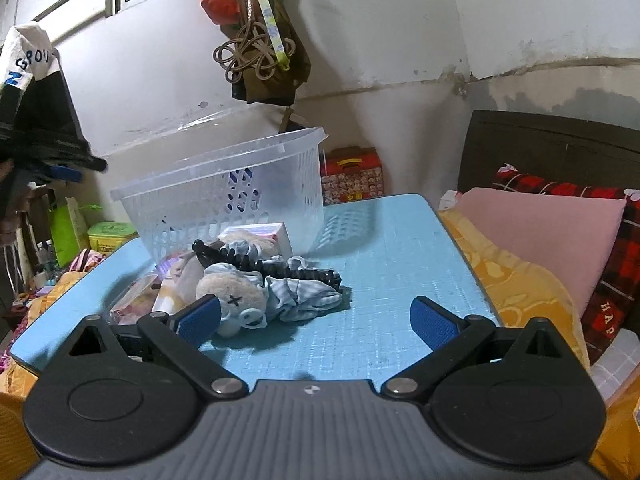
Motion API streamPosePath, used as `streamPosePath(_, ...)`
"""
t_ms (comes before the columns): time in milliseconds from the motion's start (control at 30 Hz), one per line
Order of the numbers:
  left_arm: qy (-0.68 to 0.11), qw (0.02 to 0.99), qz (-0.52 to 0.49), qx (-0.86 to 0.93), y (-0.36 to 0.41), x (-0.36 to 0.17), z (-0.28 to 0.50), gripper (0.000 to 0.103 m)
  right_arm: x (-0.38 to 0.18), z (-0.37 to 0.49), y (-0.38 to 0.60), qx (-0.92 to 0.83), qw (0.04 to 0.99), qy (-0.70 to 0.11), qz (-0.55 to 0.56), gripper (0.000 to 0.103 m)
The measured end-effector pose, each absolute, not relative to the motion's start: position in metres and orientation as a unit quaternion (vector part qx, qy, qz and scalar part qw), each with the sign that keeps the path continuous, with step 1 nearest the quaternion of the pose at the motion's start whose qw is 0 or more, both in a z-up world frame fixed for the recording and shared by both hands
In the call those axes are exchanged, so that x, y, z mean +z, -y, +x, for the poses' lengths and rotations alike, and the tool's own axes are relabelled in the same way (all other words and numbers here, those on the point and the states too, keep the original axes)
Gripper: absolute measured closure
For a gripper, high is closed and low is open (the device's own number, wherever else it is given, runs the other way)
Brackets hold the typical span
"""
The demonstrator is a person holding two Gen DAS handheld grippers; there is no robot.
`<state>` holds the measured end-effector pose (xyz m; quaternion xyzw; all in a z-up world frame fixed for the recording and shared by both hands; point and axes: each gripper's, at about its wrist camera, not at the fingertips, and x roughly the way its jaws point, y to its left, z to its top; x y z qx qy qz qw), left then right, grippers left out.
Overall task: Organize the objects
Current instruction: 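Grasp the clear basket rim with the left tool and pull it closer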
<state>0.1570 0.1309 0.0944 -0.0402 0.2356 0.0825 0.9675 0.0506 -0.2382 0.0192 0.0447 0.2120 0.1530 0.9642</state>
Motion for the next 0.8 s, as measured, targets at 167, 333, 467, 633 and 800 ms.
streamPosePath(167,-0.267,0.961,-0.045,0.06,-0.129,0.075,0.185,0.063,0.017,0.055,0.239,0.15,0.964,-0.213,0.051,0.0)
streamPosePath(333,-0.276,0.959,-0.05,0.045,-0.127,0.071,0.196,0.063,0.013,0.059,0.234,0.164,0.961,-0.217,0.054,0.0)
streamPosePath(467,-0.284,0.957,-0.036,0.052,-0.121,0.066,0.195,0.087,0.011,0.057,0.229,0.171,0.96,-0.214,0.048,0.0)
streamPosePath(633,-0.279,0.958,-0.017,0.07,-0.113,0.066,0.192,0.088,0.013,0.051,0.225,0.176,0.961,-0.21,0.04,0.0)
streamPosePath(800,-0.279,0.957,-0.008,0.082,-0.105,0.068,0.186,0.087,0.012,0.044,0.221,0.187,0.959,-0.207,0.043,0.0)
